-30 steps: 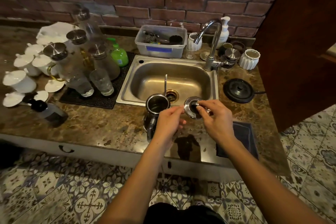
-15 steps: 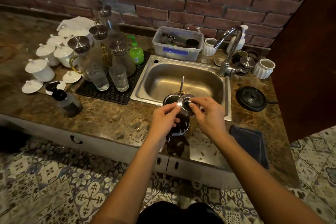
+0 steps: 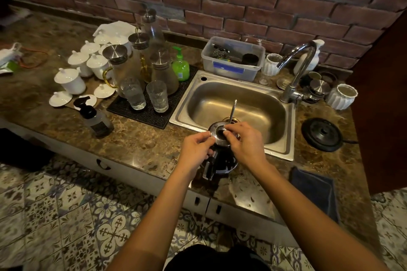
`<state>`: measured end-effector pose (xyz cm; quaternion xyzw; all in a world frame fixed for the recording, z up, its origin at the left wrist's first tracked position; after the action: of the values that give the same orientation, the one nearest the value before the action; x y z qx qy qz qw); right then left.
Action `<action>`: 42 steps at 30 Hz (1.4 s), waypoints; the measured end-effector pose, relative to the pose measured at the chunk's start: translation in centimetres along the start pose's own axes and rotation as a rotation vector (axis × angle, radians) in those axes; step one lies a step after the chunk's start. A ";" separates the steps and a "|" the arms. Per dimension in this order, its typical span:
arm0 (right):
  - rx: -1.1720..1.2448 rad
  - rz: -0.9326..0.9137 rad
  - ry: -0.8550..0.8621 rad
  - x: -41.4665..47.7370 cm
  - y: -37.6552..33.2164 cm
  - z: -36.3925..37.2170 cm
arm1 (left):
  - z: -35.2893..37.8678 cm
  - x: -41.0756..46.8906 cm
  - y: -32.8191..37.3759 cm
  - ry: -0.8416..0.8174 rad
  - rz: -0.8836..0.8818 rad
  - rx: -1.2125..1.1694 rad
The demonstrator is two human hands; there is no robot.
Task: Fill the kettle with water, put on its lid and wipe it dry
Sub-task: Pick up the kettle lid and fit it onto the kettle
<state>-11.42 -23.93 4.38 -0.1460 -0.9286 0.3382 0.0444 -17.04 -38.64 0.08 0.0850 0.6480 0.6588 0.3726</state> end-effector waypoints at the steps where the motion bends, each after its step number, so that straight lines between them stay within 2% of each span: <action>1: -0.004 0.003 -0.004 0.1 0.1 0.1 | 0.0 0.0 0.0 0.002 -0.001 0.008; 13: -0.029 0.012 -0.056 0.8 0.3 0.1 | -0.4 0.8 -0.3 0.048 0.002 0.121; 18: -0.037 0.027 -0.065 1.2 0.5 0.3 | -0.4 0.3 0.3 0.099 0.008 0.345; 28: -0.086 0.027 -0.081 1.6 0.7 0.6 | -0.5 0.2 1.5 0.135 0.043 0.604; 36: -0.133 0.013 -0.121 1.2 1.0 0.9 | -0.3 0.7 1.7 0.125 0.101 0.917; 42: -0.143 0.039 -0.132 0.8 2.0 1.1 | 0.1 1.8 2.1 0.065 0.158 1.020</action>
<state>-11.91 -22.88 2.20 -0.1442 -0.9483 0.2807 -0.0338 -19.11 -37.22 1.37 0.2840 0.8897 0.2875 0.2126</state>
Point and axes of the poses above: each hand's wrist, its own x-axis towards the middle knuckle, its own z-axis out of the palm, y = z × x, the point moved 6 cm from there along x, towards the middle knuckle, and after that the axes turned 14 degrees about -y, right-handed, at the moved point
